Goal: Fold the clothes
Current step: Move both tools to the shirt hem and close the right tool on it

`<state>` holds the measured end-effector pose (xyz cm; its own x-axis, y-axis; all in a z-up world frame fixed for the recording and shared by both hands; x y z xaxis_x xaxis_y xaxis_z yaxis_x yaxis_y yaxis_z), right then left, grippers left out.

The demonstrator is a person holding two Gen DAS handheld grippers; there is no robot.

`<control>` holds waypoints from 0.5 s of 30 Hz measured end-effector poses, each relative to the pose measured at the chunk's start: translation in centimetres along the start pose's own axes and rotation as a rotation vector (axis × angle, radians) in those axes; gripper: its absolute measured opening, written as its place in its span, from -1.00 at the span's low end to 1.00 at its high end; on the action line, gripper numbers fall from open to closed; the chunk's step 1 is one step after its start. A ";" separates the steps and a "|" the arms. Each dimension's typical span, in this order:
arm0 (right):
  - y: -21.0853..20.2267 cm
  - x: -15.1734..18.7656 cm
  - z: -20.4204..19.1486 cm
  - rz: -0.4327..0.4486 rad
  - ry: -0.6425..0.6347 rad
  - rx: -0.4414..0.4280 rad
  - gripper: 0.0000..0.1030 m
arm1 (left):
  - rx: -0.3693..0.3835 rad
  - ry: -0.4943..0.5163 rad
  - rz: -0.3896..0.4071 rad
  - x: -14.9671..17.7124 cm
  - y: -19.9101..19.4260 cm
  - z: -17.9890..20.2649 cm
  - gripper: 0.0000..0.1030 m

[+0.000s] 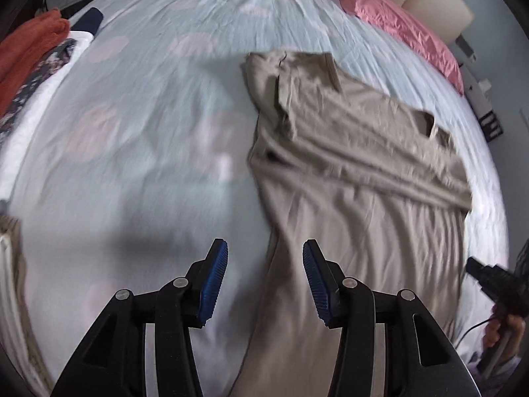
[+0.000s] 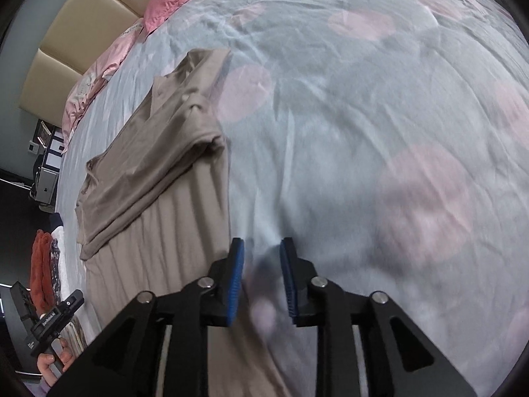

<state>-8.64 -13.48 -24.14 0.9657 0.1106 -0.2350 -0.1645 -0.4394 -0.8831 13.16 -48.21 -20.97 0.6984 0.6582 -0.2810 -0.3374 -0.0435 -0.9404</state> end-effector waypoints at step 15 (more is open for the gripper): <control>-0.9 12.2 -1.3 -0.214 -0.129 0.075 -0.41 | -0.175 -0.022 -0.265 11.5 -0.9 -4.0 0.18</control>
<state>3.54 -12.89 -25.69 0.9474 0.3085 -0.0850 0.0217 -0.3271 -0.9447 23.98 -43.62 -24.11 0.7327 0.6803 -0.0191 -0.0305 0.0047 -0.9995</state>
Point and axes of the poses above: each gripper's, at about its wrist camera, not at the fingertips, and y roughly the way its jaws point, z to its right, x to its underside, the point moved 9 cm from there along y, roughly the way its jaws point, and after that the axes turned 4 degrees about -y, right-handed, at the moved point
